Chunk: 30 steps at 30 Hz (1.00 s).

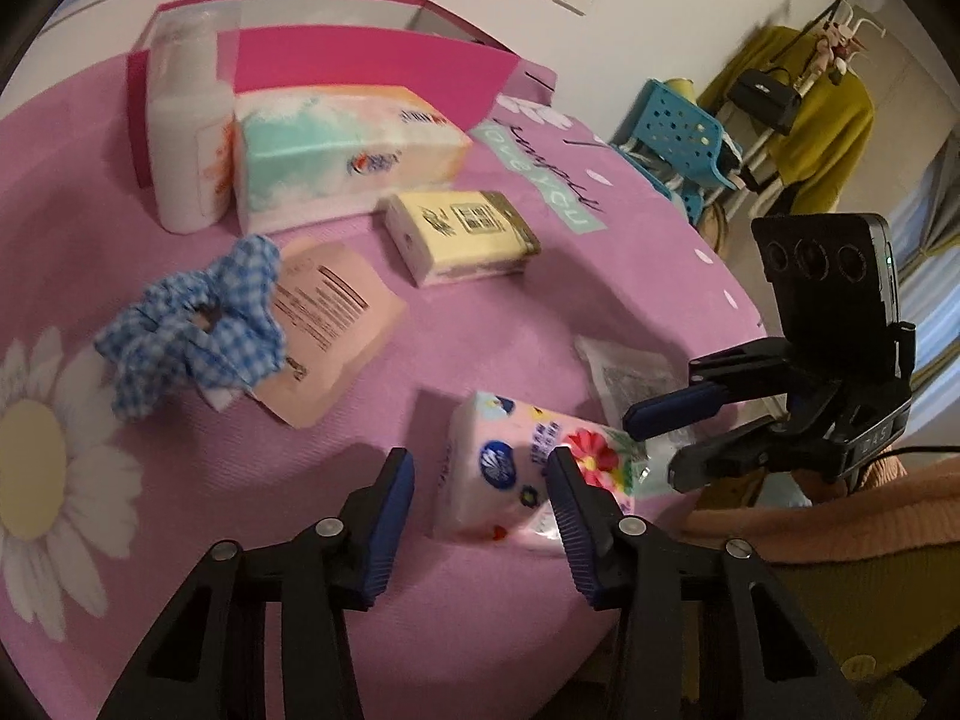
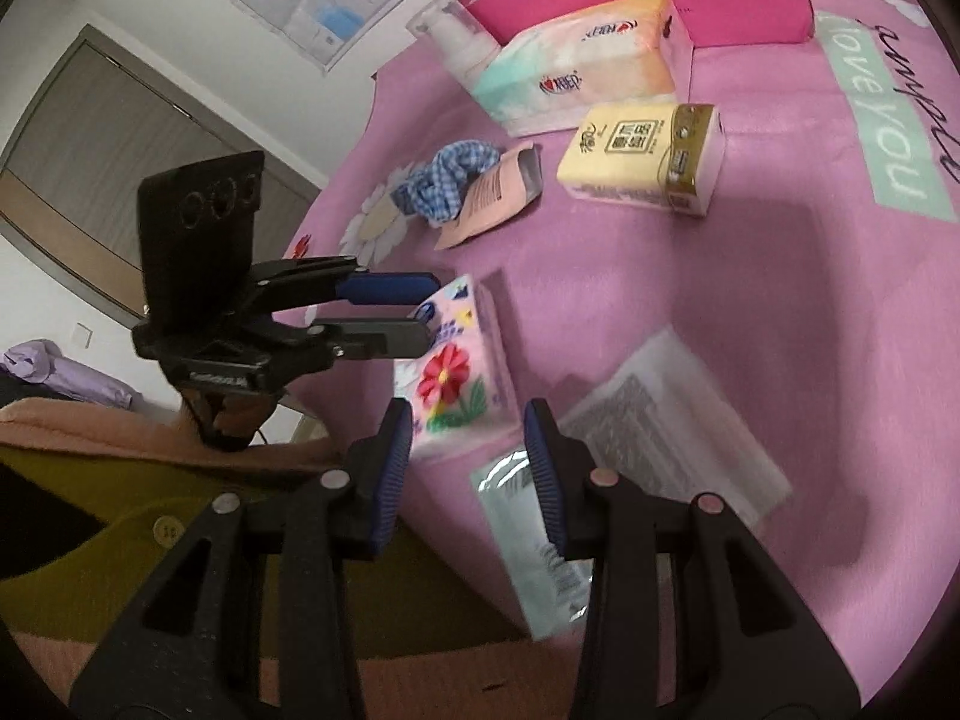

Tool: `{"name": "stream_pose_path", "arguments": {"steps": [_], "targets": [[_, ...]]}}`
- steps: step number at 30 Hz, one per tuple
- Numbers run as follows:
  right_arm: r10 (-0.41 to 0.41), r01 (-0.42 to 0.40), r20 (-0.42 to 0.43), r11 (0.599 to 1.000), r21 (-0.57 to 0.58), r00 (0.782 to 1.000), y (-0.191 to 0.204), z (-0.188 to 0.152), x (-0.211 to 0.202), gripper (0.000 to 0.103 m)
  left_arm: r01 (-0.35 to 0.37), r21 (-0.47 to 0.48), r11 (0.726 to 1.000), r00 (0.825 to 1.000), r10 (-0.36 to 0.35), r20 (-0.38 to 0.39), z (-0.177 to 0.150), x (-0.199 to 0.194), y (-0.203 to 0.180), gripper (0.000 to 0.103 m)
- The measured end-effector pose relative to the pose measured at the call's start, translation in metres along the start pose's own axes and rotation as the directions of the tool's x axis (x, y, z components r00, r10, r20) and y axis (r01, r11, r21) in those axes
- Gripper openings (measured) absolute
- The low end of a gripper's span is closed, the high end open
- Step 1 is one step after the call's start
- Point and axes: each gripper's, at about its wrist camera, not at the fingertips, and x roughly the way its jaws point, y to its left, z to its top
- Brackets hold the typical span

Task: Organize soft objects
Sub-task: 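Grasp the pink floral tissue pack with the right tool and lift it, then carry the tissue pack into the pink box and open the right tool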

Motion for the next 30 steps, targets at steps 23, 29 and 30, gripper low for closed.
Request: {"name": "stream_pose_path", "arguments": {"steps": [23, 29, 30], "targets": [[-0.153, 0.154, 0.11, 0.988, -0.003, 0.982, -0.013, 0.043, 0.017, 0.035, -0.029, -0.085, 0.996, 0.998, 0.033, 0.052, 0.018, 0.005, 0.011, 0.035], [-0.163, 0.169, 0.14, 0.985, -0.03, 0.977, -0.003, 0.051, 0.003, 0.035, -0.024, -0.06, 0.998, 0.996, 0.029, 0.084, 0.03, -0.007, 0.006, 0.035], [-0.162, 0.17, 0.153, 0.985, -0.039, 0.975, 0.001, 0.055, -0.001, 0.035, -0.022, -0.053, 0.998, 0.995, 0.027, 0.098, 0.034, -0.012, 0.005, 0.035]]}}
